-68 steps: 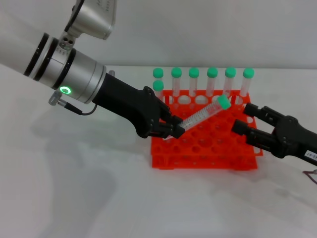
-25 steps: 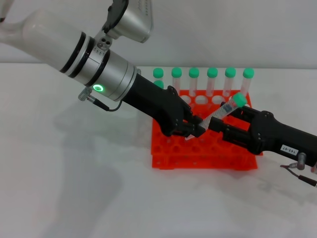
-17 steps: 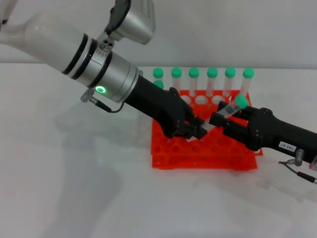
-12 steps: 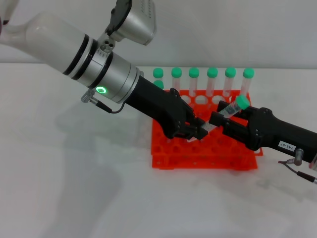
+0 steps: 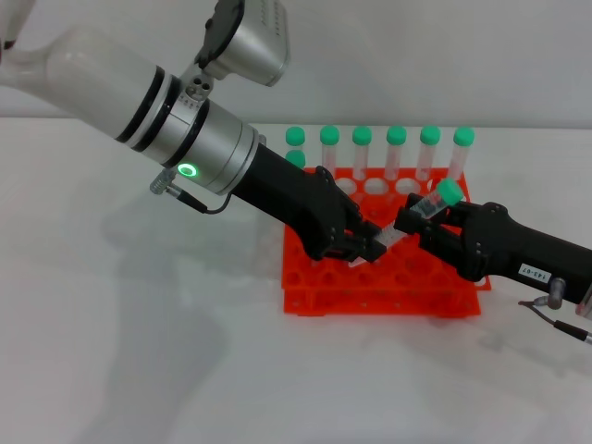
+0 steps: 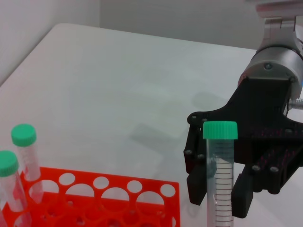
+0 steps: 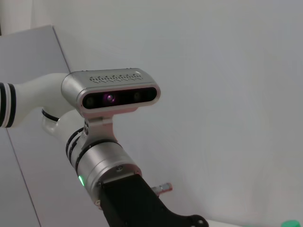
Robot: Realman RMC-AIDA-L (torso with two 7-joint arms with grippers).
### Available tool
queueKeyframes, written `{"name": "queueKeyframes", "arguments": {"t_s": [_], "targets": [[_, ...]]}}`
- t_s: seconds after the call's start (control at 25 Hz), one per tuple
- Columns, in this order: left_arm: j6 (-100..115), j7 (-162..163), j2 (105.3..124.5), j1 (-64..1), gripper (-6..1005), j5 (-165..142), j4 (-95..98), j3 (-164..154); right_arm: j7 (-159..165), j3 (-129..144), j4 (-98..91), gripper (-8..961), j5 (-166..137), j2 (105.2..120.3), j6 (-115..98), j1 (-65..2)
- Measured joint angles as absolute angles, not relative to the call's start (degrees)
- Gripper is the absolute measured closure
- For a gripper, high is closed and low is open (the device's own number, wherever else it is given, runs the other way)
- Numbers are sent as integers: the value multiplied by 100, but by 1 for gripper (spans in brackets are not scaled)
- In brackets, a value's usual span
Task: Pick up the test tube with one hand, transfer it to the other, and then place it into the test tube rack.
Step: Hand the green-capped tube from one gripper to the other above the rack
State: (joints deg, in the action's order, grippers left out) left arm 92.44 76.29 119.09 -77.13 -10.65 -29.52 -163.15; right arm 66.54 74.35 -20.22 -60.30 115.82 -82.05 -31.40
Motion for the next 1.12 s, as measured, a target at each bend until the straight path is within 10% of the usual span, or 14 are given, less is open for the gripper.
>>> {"name": "queueKeyframes", "arguments": {"t_s": [1.12], "targets": [[9303,7740,11909,-7679,768,-1093,-2961,-16315,6626,7549,-2051,753,-5993,11564,-8092,-3152]]}}
